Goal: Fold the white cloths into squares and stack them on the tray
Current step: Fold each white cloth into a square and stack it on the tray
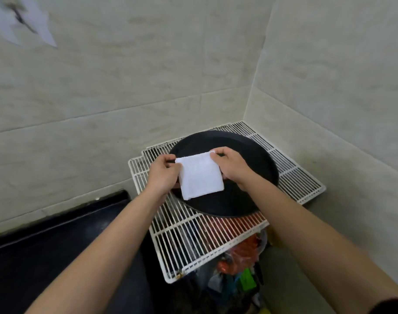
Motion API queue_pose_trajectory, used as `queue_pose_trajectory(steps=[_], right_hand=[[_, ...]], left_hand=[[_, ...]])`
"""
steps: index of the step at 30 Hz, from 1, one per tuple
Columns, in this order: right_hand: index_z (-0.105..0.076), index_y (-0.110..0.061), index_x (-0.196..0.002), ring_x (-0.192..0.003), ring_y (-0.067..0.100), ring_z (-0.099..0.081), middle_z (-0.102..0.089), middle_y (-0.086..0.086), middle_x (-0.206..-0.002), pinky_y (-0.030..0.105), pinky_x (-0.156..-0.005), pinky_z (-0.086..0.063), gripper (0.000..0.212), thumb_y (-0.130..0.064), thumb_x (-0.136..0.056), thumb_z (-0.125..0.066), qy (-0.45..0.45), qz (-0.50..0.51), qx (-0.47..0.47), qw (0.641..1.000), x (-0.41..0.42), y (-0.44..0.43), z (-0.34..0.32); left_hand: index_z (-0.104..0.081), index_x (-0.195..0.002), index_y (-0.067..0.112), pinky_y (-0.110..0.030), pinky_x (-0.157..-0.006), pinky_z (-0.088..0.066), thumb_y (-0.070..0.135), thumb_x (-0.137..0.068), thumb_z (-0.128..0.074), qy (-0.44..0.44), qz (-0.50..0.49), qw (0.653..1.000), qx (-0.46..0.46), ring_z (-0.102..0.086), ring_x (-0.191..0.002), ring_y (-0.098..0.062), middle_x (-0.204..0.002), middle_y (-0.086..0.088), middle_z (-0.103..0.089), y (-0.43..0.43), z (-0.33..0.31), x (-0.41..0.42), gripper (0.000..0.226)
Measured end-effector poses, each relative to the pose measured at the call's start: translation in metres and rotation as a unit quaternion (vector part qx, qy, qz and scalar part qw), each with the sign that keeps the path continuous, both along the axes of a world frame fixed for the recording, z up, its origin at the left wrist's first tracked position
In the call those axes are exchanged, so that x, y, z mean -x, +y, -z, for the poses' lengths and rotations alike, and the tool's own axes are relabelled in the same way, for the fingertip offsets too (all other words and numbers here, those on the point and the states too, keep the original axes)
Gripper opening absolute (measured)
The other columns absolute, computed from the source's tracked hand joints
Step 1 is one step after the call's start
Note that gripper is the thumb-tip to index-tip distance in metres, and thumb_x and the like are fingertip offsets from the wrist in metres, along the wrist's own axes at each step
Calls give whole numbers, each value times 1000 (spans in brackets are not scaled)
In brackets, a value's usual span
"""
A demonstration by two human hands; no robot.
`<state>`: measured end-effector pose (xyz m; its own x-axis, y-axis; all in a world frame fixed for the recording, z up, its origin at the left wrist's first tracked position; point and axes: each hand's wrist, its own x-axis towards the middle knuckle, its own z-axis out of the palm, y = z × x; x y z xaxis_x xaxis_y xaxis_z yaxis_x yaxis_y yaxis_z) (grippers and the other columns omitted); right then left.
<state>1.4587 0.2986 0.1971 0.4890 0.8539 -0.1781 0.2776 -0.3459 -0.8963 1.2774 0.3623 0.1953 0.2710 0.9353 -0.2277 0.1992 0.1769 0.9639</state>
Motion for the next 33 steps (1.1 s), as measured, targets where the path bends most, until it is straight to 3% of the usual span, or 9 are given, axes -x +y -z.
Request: queue_pose_trajectory(steps=[4,8,10,14,21,26,28,31,33], right_hand=[[-59,-25,-130,-105,16,-64,-64,-2,-119,44,-89,-59,32,-34,-99,-56,30,-46,20,998,-27,42,9],[-44,-27,-146,-95,13,-63,-60,0,-125,29,-72,-58,51,-32,-98,-59,-30,-115,69,991,-45,51,16],[-44,-27,-146,-91,13,-63,-58,0,-125,27,-69,-59,51,-31,-97,-61,-41,-127,70,988,-53,48,20],[-47,-24,-143,-91,16,-67,-64,-2,-106,28,-69,-60,52,-24,-94,-64,-10,-136,79,988,-61,38,30],[-48,-29,-143,-96,19,-66,-63,0,-118,42,-83,-61,60,-18,-89,-69,-38,-168,46,984,-58,33,42],[-48,-27,-143,-97,13,-65,-62,3,-125,26,-83,-53,58,-16,-89,-67,-96,-199,36,975,-55,29,43],[-47,-28,-144,-102,16,-64,-60,5,-129,29,-84,-54,60,-19,-89,-68,-103,-206,48,972,-56,28,39],[-39,-29,-149,-120,25,-57,-49,7,-142,42,-98,-51,61,-33,-93,-62,-186,-218,52,957,-59,25,31],[-30,-26,-154,-135,28,-44,-34,8,-154,44,-107,-44,60,-41,-99,-51,-319,-227,28,920,-58,20,25]], left_hand=[[-52,-116,10,-45,-66,-62,10,-92,-56,34,-30,998,40,-66,-88,-24,-108,-13,-64,24,0,-20,24],[-47,-88,22,-50,-84,-58,17,-94,-57,118,-18,992,41,-60,-97,-24,-93,-2,-57,29,2,-28,14],[-50,-102,17,-50,-86,-58,17,-94,-58,128,-26,990,43,-60,-100,-25,-98,-3,-58,28,6,-31,11],[-37,-141,9,-49,-86,-56,14,-94,-57,144,-27,988,46,-62,-92,-23,-103,-6,-62,24,14,-37,51],[-31,-148,5,-51,-93,-54,10,-89,-57,169,-23,985,38,-62,-105,-29,-99,-3,-62,14,19,-42,64],[-32,-146,5,-52,-91,-55,11,-88,-58,170,-39,984,35,-63,-102,-28,-98,-4,-64,11,30,-40,64],[-34,-146,4,-50,-94,-54,13,-89,-59,177,-30,983,33,-62,-104,-28,-99,-2,-63,9,31,-40,63],[-40,-143,6,-41,-99,-48,19,-92,-59,233,-11,971,-54,-57,-116,-30,-121,-7,-61,2,21,-36,55],[-43,-141,7,-41,-101,-43,25,-96,-54,337,-3,916,-217,-49,-127,-32,-137,-13,-52,-5,15,-23,49]])
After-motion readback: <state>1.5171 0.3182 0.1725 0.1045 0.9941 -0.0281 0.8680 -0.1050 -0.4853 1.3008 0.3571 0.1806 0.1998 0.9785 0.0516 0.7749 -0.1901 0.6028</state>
